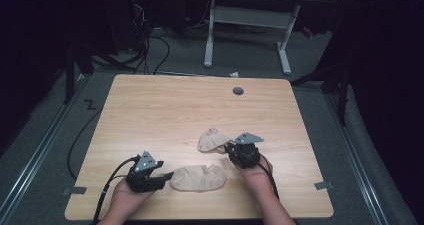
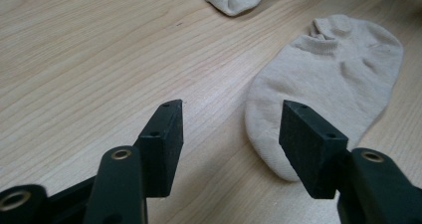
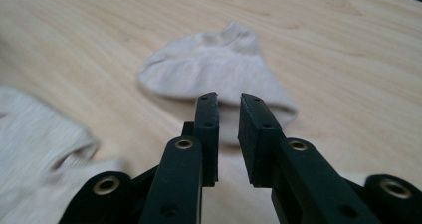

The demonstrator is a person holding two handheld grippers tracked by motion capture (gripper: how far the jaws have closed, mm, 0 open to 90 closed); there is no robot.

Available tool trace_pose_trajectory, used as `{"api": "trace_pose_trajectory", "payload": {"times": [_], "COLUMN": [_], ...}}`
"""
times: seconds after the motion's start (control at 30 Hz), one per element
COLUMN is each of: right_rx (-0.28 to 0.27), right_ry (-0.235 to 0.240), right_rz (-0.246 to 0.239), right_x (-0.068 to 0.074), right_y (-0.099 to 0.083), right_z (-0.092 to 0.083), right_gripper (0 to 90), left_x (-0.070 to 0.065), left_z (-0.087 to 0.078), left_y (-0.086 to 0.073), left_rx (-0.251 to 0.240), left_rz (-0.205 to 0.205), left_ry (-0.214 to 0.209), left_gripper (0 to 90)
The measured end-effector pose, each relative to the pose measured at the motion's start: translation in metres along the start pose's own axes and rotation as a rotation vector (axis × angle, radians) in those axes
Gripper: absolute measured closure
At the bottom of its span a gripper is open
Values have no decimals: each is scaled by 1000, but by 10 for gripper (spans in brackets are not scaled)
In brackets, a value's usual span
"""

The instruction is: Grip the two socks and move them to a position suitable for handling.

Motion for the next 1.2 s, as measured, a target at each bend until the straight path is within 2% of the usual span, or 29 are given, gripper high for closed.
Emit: {"api": "trace_pose_trajectory", "payload": {"times": [0.17,0.23,0.3,0.37,0.53,0.67,0.73,0.83,0.93,1.2], "right_rx": [26,36,48,103,142,141,137,116,108,119], "right_ry": [-41,-64,-64,-78,-68,-62,-55,-47,-35,-49], "right_rz": [-3,-13,-3,-9,-30,-44,-70,-59,-43,-57], "right_x": [-16,-22,-25,-29,-23,-17,-8,-2,-1,-2], "right_y": [18,22,22,16,-2,-6,-9,-15,-19,-32], "right_z": [18,24,29,40,45,42,37,32,27,8], "right_gripper": [788,790,792,803,809,812,813,813,812,797], "left_x": [2,1,1,1,1,0,-3,-5,-7,-14], "left_z": [-2,-1,-1,-1,-1,0,1,3,4,7], "left_y": [1,0,0,-1,-1,-1,-1,-2,-2,-1], "left_rx": [-16,-12,-10,-11,-9,-11,-7,0,4,6], "left_rz": [1,3,4,8,4,3,14,12,11,13], "left_ry": [4,5,4,4,-2,-7,-11,-16,-18,-31], "left_gripper": [427,425,421,421,420,420,421,421,422,423]}}
Point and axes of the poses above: each handheld gripper's, and its own axes: z roughly forward along the jaws, y roughly out of its top, x roughly to its left, the point moved 7 cm from there along z, roughly forward along the jaws, and after that the axes turned 3 degrees about -x, right-handed, at the moved point
